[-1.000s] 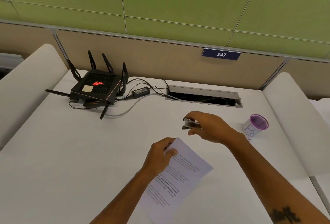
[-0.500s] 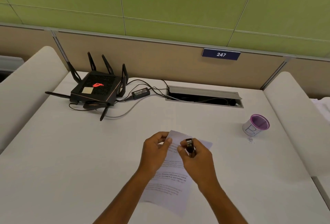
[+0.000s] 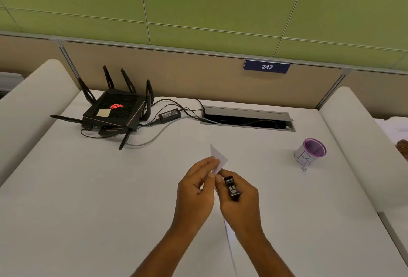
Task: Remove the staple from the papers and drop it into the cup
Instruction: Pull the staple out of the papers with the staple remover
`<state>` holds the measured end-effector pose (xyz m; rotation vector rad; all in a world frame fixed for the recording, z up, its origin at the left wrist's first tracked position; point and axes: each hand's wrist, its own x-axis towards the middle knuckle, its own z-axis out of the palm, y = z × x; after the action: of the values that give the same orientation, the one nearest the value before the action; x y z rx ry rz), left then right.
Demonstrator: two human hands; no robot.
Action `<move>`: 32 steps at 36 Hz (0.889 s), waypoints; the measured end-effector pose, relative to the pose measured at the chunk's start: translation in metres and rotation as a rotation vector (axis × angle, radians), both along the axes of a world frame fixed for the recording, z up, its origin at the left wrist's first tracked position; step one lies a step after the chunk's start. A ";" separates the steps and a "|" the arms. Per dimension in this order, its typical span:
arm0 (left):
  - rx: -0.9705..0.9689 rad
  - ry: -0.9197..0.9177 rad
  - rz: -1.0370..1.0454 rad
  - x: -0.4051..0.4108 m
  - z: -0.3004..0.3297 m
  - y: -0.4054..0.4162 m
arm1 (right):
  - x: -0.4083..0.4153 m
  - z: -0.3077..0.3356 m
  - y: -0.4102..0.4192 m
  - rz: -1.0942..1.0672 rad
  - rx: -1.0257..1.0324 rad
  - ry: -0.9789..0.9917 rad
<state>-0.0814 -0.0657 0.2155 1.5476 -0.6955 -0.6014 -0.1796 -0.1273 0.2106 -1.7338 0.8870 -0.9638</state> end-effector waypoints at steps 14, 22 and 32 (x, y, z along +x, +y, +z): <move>-0.042 -0.389 -0.022 -0.026 0.013 0.030 | -0.014 0.024 -0.002 -0.085 0.497 -0.220; 0.055 -0.384 -0.116 -0.029 0.010 0.044 | -0.017 0.030 0.000 -0.034 0.701 -0.392; 0.212 -0.330 -0.235 -0.028 -0.022 0.056 | -0.020 0.029 0.008 -0.001 0.797 -0.424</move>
<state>-0.1097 -0.0095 0.1932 1.7984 -1.1043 -0.6147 -0.1993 -0.1196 0.2395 -0.8165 0.8283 -0.7797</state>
